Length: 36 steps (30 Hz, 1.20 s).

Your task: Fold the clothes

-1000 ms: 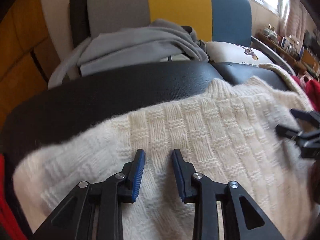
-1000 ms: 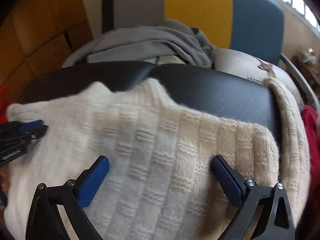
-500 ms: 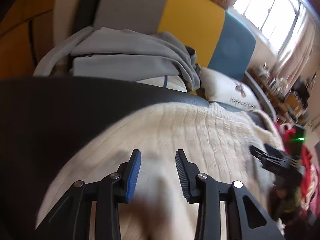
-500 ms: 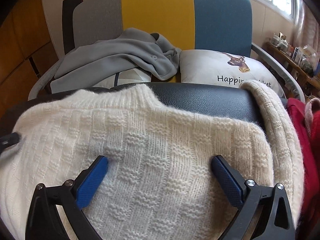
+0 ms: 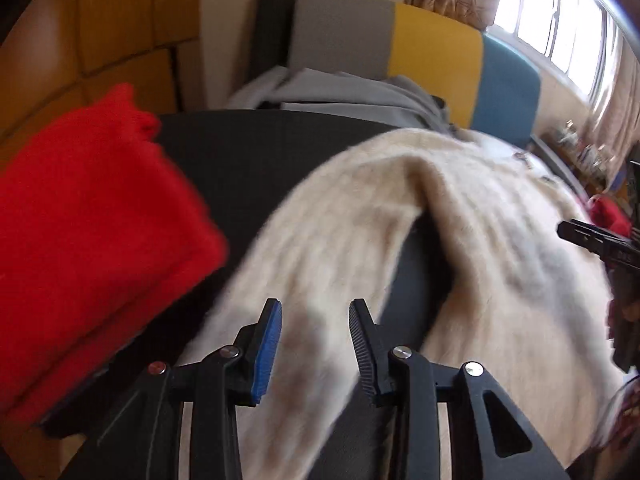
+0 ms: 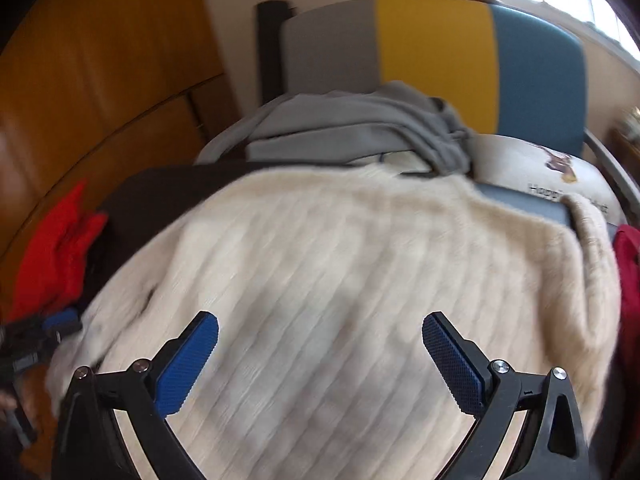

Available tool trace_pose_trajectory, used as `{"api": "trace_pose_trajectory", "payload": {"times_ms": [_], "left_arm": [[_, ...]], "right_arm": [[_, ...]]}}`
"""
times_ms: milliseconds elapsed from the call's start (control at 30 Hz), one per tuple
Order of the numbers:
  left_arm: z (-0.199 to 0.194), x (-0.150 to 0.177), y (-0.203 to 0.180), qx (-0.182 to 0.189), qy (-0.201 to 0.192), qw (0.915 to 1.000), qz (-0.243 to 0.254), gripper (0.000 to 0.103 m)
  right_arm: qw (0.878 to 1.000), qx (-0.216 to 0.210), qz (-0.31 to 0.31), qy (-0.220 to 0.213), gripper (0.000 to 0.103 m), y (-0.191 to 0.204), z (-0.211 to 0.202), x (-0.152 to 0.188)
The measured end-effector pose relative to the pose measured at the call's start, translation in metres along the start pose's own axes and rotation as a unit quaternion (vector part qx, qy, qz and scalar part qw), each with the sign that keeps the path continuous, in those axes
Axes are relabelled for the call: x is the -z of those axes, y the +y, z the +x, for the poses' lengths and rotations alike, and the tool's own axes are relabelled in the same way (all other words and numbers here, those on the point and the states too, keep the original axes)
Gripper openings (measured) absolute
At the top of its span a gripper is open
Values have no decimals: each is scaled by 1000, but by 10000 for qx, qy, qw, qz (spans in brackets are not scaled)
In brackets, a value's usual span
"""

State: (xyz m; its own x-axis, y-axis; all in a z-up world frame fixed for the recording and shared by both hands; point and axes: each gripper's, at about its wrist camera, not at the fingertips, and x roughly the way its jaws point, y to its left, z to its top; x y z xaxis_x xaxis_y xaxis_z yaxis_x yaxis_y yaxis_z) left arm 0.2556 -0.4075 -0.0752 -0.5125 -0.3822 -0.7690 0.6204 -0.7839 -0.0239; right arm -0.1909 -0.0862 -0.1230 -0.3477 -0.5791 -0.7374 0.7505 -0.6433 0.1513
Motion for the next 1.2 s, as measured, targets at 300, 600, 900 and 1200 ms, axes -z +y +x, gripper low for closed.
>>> {"api": "trace_pose_trajectory", "payload": {"times_ms": [300,600,900,1200], "left_arm": [[7,47,22,-100,670,9977,19,68],[-1,-13,-5,150,285,9982,-501,12],[-27,-183,13,-1480,-1079,9799,-793,6],[-21,-187,20,-680,-743,9907,-912,22]], "right_arm": [[9970,-705,-268,177,103,40,-26,66],[9938,-1113,-38,53,103,38,-35,77],[9911,-1321,154,-16,103,32,-36,77],[9896,-1416,264,-66,103,31,-40,79]]}}
